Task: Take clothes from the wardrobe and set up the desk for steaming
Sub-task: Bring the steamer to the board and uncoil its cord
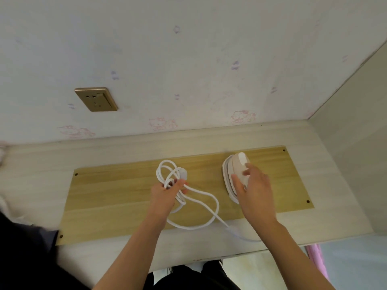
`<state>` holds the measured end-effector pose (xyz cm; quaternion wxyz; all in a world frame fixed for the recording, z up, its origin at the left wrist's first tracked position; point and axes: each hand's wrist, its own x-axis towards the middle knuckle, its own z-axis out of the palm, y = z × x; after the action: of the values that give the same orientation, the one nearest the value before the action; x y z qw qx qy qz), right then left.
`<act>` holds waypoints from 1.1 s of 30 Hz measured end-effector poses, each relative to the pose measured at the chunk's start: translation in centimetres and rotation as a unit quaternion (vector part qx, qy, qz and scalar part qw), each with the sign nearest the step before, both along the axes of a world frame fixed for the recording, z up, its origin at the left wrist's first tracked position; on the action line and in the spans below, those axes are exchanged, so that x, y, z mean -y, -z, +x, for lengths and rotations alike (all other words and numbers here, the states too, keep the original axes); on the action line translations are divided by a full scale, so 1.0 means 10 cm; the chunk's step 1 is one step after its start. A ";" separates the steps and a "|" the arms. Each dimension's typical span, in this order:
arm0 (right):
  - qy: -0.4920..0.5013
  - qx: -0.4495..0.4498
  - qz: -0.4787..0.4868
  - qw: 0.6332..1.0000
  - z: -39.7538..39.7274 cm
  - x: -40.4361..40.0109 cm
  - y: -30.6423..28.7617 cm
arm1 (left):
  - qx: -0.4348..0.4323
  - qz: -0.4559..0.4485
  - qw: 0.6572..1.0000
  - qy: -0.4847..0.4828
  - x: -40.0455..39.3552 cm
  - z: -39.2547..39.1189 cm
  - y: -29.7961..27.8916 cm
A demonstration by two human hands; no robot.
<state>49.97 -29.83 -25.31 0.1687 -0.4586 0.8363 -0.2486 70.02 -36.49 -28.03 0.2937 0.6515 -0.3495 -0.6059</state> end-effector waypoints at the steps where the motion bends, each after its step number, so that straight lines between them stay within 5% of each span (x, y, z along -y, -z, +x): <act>1: -0.056 0.066 0.010 0.996 0.09 0.06 -0.04 | -0.001 -0.001 1.000 -0.001 0.00 0.01 -0.02; 3: -0.171 0.135 0.099 0.971 0.31 0.14 -0.03 | -0.003 -0.004 1.000 -0.002 0.00 0.02 -0.04; 7: -0.285 0.088 0.202 0.933 0.60 0.15 0.14 | -0.008 -0.012 1.000 0.011 -0.01 0.07 -0.09; 22: -0.227 0.161 0.045 0.959 0.34 0.08 0.26 | 0.148 -0.147 0.978 -0.030 0.17 0.79 -0.23; 27: -0.258 0.210 0.100 0.938 0.35 0.05 0.22 | 0.153 -0.191 0.966 -0.088 0.28 0.88 -0.29; 33: -0.224 0.231 0.103 0.941 0.30 0.11 0.18 | 0.049 -0.204 0.956 -0.203 0.37 0.99 -0.46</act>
<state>52.94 -30.97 -27.14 0.4550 -0.5445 0.6706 -0.2162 79.93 -40.18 -23.46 0.5201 0.6636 -0.3398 -0.4167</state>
